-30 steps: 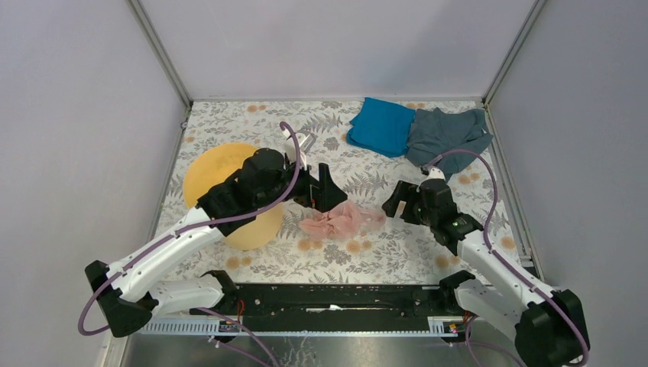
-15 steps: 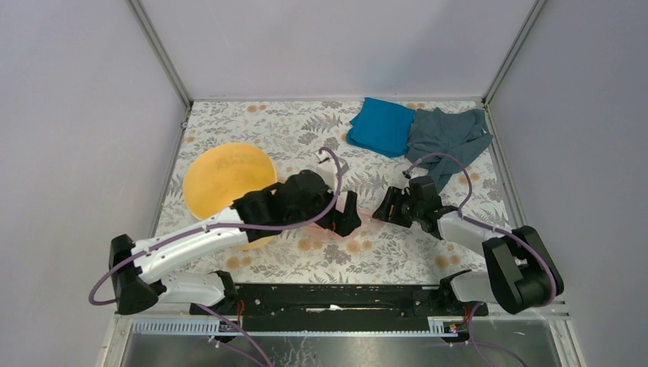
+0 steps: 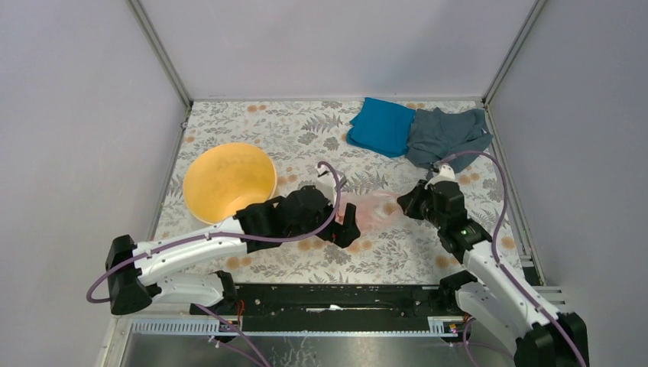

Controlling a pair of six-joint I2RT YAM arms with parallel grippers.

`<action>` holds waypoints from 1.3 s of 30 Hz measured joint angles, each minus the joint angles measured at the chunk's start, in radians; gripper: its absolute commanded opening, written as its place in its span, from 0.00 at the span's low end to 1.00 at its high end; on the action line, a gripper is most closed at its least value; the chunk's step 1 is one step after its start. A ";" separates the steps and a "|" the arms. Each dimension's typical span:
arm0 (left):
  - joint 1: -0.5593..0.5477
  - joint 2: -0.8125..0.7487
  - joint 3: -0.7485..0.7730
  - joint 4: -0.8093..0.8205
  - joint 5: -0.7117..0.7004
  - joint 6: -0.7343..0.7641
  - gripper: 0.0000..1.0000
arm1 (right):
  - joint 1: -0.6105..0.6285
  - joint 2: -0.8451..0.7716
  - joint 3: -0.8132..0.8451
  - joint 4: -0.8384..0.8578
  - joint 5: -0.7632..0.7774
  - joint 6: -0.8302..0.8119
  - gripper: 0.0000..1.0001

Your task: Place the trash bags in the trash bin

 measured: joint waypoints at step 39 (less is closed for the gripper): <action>0.140 0.223 -0.131 0.151 -0.055 -0.031 0.05 | 0.000 -0.208 -0.048 -0.267 0.103 0.048 0.00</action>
